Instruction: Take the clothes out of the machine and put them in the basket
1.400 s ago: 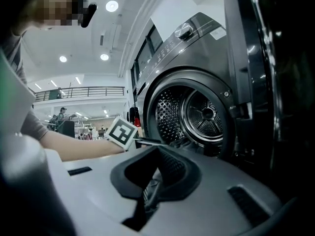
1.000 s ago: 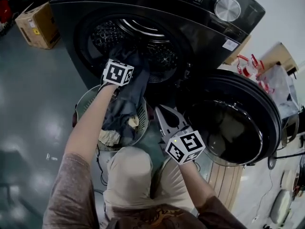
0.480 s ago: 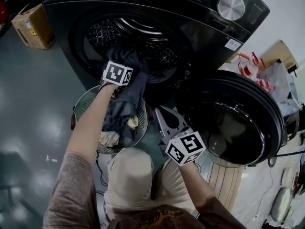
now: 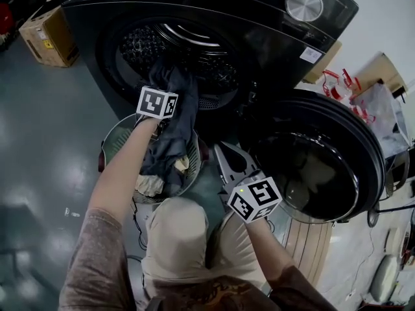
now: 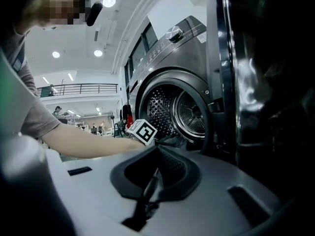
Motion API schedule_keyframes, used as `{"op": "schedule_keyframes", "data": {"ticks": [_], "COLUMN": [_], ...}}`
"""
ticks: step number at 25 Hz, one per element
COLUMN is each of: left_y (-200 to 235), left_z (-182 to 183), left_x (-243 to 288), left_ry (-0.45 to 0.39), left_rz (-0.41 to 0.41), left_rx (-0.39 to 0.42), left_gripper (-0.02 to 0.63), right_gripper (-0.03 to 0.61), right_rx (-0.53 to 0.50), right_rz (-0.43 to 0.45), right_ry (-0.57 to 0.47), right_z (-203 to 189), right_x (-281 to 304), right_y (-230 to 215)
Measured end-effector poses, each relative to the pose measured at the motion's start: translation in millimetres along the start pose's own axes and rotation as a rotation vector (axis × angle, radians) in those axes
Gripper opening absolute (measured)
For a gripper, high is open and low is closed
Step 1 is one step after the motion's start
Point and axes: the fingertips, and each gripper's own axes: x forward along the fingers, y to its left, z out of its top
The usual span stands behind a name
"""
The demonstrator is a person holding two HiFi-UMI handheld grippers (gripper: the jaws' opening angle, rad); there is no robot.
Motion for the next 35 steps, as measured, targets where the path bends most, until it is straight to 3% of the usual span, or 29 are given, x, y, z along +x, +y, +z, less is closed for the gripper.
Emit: {"op": "schedule_keyframes", "data": {"ticks": [22, 29, 35], "left_y": [-66, -78, -76], "left_z": [-19, -42, -58], "left_x": [-200, -258, -267], "left_ry": [-0.162, -0.164, -0.149], "left_rz": [-0.045, -0.029, -0.004], "left_rx": [0.019, -0.003, -0.014], "left_gripper": [0.113, 0.112, 0.138], "right_gripper": [-0.003, -0.003, -0.003], "right_rx": [-0.023, -0.027, -0.029], "right_rz": [0.086, 0.141, 0.164], "right_ry": [-0.022, -0.016, -0.015], "right_z": [3, 1, 2], "right_x": [10, 27, 33], "right_y": [12, 30, 42]}}
